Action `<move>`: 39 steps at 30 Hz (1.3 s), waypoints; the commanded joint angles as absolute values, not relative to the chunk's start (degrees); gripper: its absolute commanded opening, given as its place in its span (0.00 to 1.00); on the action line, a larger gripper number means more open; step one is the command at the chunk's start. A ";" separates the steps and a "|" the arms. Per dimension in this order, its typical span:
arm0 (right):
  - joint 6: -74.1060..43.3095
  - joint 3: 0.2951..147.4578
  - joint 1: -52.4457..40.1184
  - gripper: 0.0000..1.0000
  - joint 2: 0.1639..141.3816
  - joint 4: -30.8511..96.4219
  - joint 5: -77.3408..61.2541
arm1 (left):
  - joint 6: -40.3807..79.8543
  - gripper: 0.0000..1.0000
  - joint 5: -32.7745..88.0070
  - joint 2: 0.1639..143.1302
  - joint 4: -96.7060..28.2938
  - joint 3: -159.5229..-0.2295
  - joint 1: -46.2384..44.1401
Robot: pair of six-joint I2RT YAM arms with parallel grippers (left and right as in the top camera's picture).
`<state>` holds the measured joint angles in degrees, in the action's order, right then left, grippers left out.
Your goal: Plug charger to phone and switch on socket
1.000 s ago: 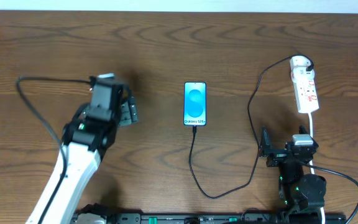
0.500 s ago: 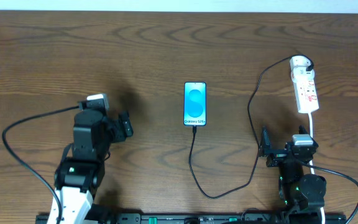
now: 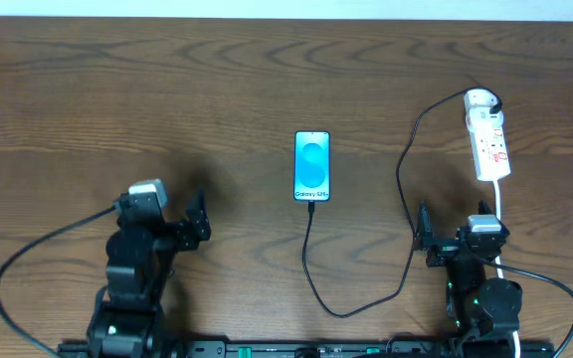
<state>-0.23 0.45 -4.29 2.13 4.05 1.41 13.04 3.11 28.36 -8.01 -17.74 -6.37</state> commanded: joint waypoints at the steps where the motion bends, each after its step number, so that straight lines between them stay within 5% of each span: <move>1: -0.38 0.32 -3.95 0.99 1.67 4.27 1.15 | 12.03 0.89 3.42 23.59 -6.92 -15.31 -6.00; 39: -0.38 0.30 -3.95 0.99 1.67 4.29 1.15 | 12.05 0.90 3.42 0.05 4.43 -0.23 -4.23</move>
<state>-0.23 0.45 -4.29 2.13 4.08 1.26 13.04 3.11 0.58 3.38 -0.54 -4.58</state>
